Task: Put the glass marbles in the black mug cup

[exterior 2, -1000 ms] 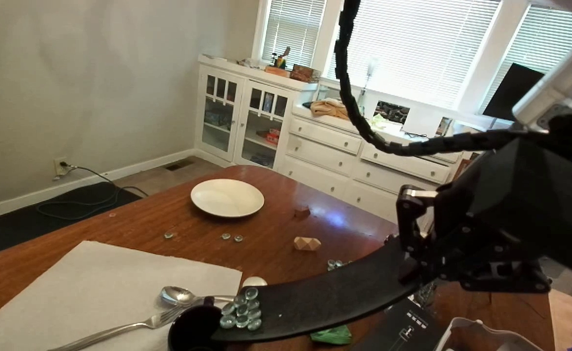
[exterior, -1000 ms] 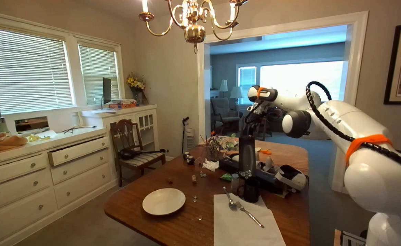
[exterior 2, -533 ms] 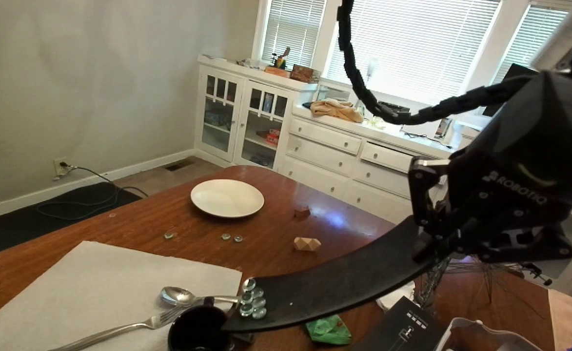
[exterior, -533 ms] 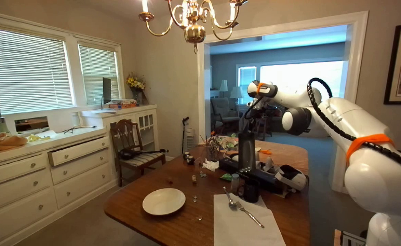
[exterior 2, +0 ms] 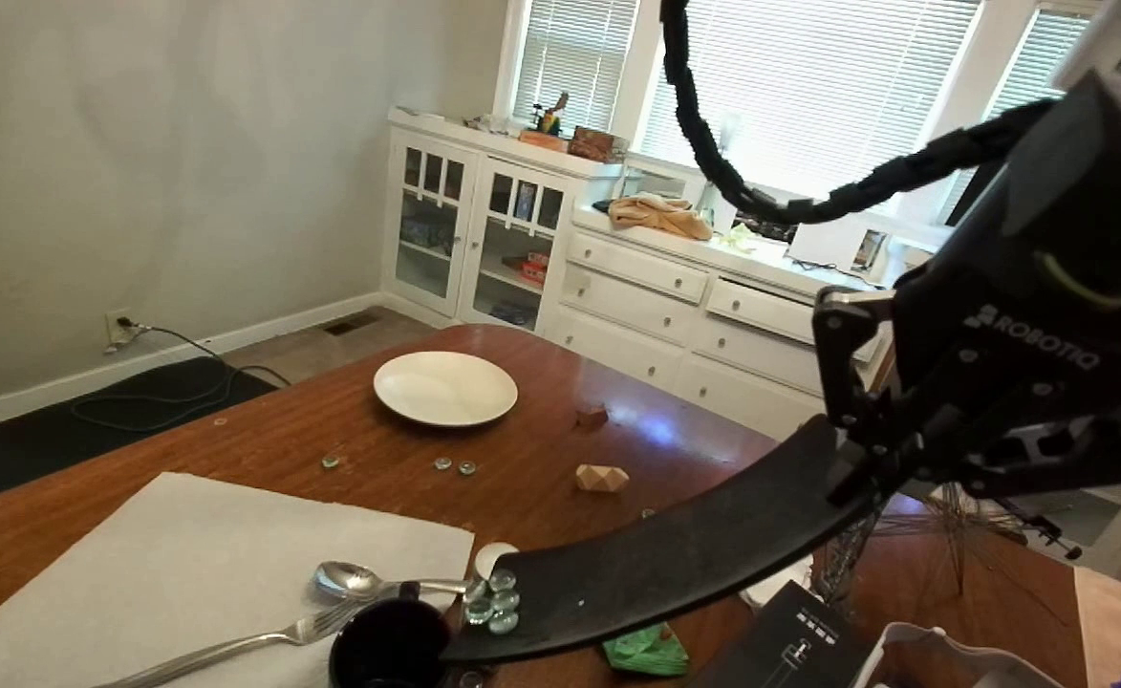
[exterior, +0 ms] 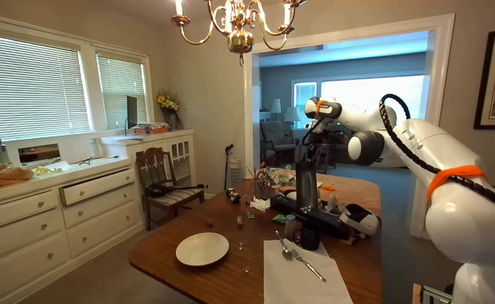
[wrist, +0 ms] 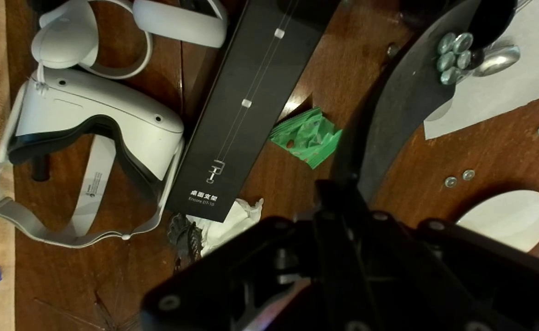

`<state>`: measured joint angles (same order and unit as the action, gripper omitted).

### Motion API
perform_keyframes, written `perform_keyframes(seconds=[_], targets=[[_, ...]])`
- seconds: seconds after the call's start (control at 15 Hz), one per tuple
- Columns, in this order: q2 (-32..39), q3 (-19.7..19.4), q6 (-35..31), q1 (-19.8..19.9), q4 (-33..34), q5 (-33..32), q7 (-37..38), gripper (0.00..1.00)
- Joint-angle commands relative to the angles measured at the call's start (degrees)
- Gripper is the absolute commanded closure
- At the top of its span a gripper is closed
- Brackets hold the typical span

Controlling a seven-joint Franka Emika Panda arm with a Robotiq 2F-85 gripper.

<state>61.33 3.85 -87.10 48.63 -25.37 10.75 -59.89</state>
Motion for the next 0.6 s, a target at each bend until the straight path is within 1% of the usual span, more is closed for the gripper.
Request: perform_keyframes(seconds=[0.0,0.53], targets=[[-1.26,-0.85,1.28,-1.45,0.00,-1.81,0.05,0.98],[-3.67,-2.25,0.45,-4.38,0.02,-4.16,-1.58,0.98]])
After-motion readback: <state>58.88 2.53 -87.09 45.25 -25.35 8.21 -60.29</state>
